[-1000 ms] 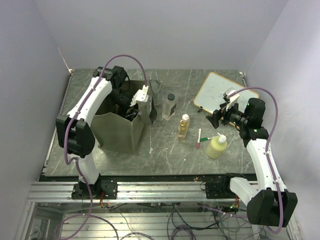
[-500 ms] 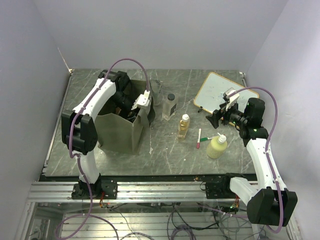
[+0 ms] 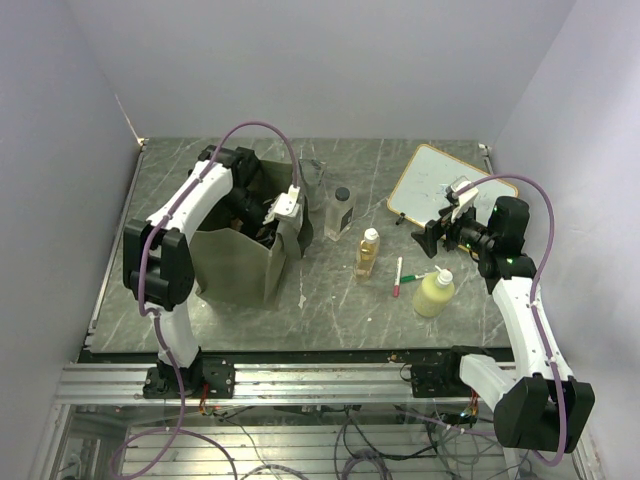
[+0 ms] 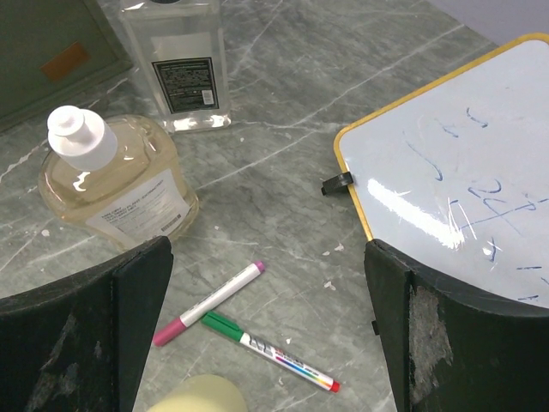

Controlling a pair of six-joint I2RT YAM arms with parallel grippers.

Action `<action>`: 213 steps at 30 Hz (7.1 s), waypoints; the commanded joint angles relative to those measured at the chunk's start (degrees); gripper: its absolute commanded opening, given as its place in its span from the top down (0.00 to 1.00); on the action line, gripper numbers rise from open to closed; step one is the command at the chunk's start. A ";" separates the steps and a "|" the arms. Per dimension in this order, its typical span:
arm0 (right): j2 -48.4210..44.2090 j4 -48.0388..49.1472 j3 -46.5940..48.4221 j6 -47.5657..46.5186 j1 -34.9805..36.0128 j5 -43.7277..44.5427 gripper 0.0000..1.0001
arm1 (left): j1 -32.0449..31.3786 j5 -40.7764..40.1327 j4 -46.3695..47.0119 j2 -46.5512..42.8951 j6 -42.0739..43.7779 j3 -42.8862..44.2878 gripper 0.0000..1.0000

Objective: Place the personal care products into the canvas bag
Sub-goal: Place the care product in the canvas bag, then adjust the care product in the canvas bag.

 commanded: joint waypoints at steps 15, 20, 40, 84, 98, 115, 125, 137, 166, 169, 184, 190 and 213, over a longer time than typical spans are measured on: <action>0.05 1.41 -0.37 -0.16 -0.37 -0.40 0.06 | -0.44 0.82 -0.38 -4.47 -2.06 2.33 0.30; -0.27 1.50 -0.42 -0.01 -0.44 -0.58 0.06 | -0.44 0.33 -1.33 -4.65 -3.24 4.47 0.24; -0.68 1.50 -0.65 -0.16 -0.38 -0.71 0.05 | -0.01 -3.89 3.08 -10.59 -8.05 7.90 0.13; -1.00 0.89 0.12 0.66 -0.42 -3.31 0.04 | 0.50 -20.47 35.47 -44.03 -46.25 -8.99 0.16; 8.58 -19.12 26.47 -6.48 9.35 2.08 0.05 | 0.46 -38.15 36.24 -44.75 -60.24 -9.27 0.17; 31.79 -35.28 59.94 -5.95 30.45 -3.03 0.12 | 3.42 -30.55 28.85 -35.16 -60.01 -7.56 0.24; 32.68 -19.09 58.59 4.65 51.30 1.84 0.16 | 8.14 -26.30 22.93 -31.61 -65.74 -0.57 0.28; 40.04 -16.98 61.19 7.13 60.87 5.58 0.27 | 14.47 -13.04 20.38 -33.56 -70.40 -3.46 0.39; 42.42 -18.22 49.64 5.28 65.32 3.50 0.97 | 15.53 -4.52 10.78 -42.13 -53.41 -18.13 0.58; 42.43 -17.91 47.85 5.13 65.33 3.64 0.97 | 15.52 -5.28 13.18 -42.69 -53.10 -20.43 0.59; 42.82 -14.80 39.24 -1.58 62.46 4.18 0.99 | 15.42 -10.08 17.55 -39.49 -44.66 -23.33 0.55; 45.51 -13.57 38.55 -2.93 59.83 3.83 1.00 | 15.46 -11.40 18.31 -38.17 -41.48 -24.26 0.53; 50.05 -3.57 33.95 4.90 60.60 5.54 1.00 | 14.31 -14.92 26.03 -33.90 -37.50 -27.45 0.20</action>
